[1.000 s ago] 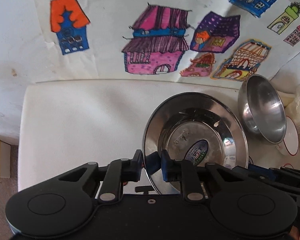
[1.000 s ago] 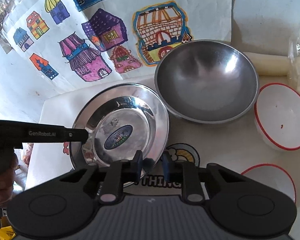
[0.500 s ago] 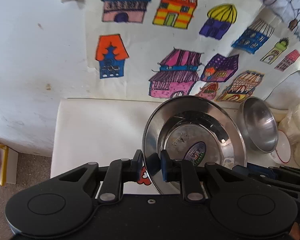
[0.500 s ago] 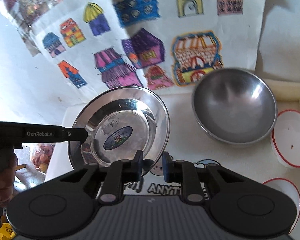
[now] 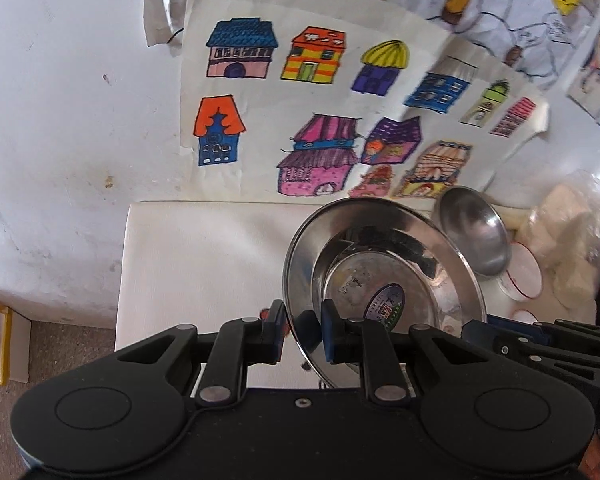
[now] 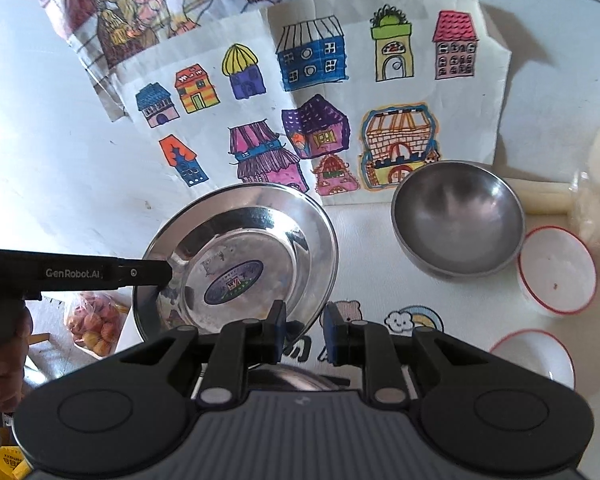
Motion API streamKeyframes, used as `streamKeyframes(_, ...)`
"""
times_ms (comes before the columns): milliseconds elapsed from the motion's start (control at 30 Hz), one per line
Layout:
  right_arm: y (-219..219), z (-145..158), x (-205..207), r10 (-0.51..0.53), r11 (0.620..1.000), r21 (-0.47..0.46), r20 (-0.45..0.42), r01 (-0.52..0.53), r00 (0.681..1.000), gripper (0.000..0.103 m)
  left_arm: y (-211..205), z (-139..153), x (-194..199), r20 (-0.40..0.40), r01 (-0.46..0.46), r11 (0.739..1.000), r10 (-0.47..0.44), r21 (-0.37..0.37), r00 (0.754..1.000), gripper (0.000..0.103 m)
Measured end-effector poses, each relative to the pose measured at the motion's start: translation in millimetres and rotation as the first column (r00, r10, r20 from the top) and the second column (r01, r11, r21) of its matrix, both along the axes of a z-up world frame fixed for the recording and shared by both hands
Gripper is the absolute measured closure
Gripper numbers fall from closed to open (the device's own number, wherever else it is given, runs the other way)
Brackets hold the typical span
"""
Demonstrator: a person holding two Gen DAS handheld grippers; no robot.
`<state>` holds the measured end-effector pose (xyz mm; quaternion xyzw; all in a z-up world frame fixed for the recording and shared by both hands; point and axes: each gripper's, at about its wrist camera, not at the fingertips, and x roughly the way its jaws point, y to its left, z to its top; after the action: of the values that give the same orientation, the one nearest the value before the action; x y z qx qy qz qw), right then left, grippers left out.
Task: Organize plates and bowls
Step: 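Carry the blue-label plate with both grippers onto the plate stack, open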
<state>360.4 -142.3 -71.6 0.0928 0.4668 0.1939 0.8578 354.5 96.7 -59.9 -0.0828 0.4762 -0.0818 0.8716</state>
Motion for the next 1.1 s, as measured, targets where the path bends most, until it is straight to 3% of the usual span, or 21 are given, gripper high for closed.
streamKeyframes(600,-10.6,8.6,-65.9,-0.069,0.997,-0.044,0.006,0.070,0.998,0.080,-12.8,-9.2,-46.2,-0.016,0.102,0.994,-0.103,-0.023,0.995,0.083)
streamKeyframes(733,-13.2,5.9,-75.9,-0.069,0.996,-0.056,-0.005,0.069,0.998,0.080,-18.0,-11.6,-56.3,0.001,0.124,0.992,-0.124,0.000,0.992,0.083)
streamKeyframes(767,-13.2,5.0,-78.3,-0.066,0.996,-0.058,-0.008,0.066,0.998,0.081,-19.5,-11.9,-58.6,0.008,0.141,0.990,-0.141,0.001,0.990,0.086)
streamKeyframes(833,-12.1,4.8,-82.6,-0.042,0.998,-0.039,-0.006,0.042,0.999,0.090,-25.0,-13.5,-65.1,0.013,0.174,0.985,-0.174,-0.008,0.985,0.090)
streamKeyframes(967,6.4,12.8,-90.7,0.036,0.997,-0.070,0.036,-0.033,0.999,0.090,-37.8,-30.5,-76.0,-0.010,0.201,0.978,-0.201,0.062,0.980,0.092)
streamKeyframes(1100,13.3,8.6,-92.2,0.046,0.997,-0.062,0.011,-0.046,0.999,0.090,-27.0,-42.1,-80.0,-0.047,0.165,0.986,-0.164,0.030,0.985,0.092)
